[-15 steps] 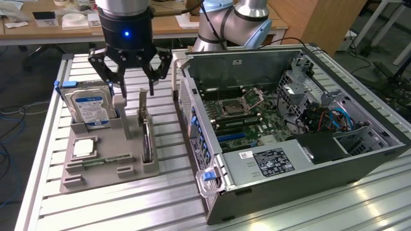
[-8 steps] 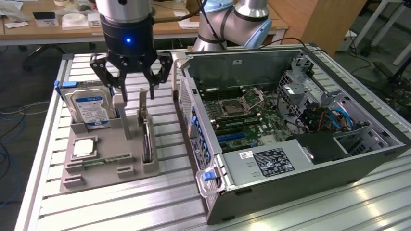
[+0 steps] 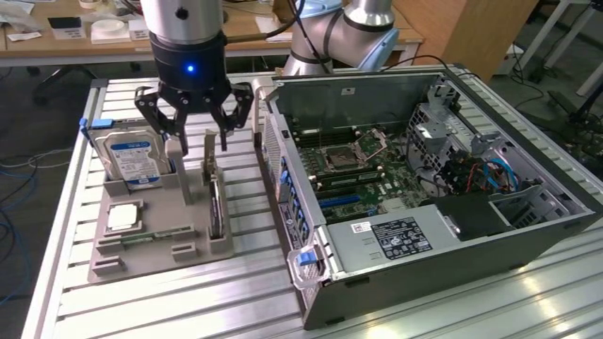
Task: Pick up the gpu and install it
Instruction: 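Pick up the gpu and move the gpu toward the slot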
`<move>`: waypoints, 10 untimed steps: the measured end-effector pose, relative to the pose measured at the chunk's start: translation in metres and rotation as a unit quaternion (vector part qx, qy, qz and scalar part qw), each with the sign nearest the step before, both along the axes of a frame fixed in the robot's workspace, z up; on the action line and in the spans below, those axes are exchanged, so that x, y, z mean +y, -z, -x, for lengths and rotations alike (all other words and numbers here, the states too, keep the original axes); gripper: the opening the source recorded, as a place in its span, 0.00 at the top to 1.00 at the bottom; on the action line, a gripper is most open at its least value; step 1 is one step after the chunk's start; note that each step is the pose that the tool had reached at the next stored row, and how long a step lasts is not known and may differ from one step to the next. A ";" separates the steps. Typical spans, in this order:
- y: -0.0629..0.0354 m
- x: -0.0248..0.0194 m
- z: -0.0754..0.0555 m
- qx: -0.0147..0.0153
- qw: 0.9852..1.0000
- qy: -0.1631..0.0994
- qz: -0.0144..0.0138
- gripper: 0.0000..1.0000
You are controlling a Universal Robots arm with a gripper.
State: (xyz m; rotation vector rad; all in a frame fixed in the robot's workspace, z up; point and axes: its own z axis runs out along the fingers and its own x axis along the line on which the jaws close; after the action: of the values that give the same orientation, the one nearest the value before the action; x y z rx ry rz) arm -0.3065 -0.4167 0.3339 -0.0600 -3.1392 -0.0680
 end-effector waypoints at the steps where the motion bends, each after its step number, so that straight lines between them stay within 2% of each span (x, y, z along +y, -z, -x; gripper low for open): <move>1: 0.0008 0.0000 0.000 0.000 1.000 0.000 0.000 0.41; 10: 0.0073 0.0000 0.000 0.000 1.000 -0.001 0.000 0.41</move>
State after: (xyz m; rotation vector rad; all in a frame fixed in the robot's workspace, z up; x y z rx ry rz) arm -0.3065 -0.4167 0.3266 -0.0570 -3.1391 -0.0678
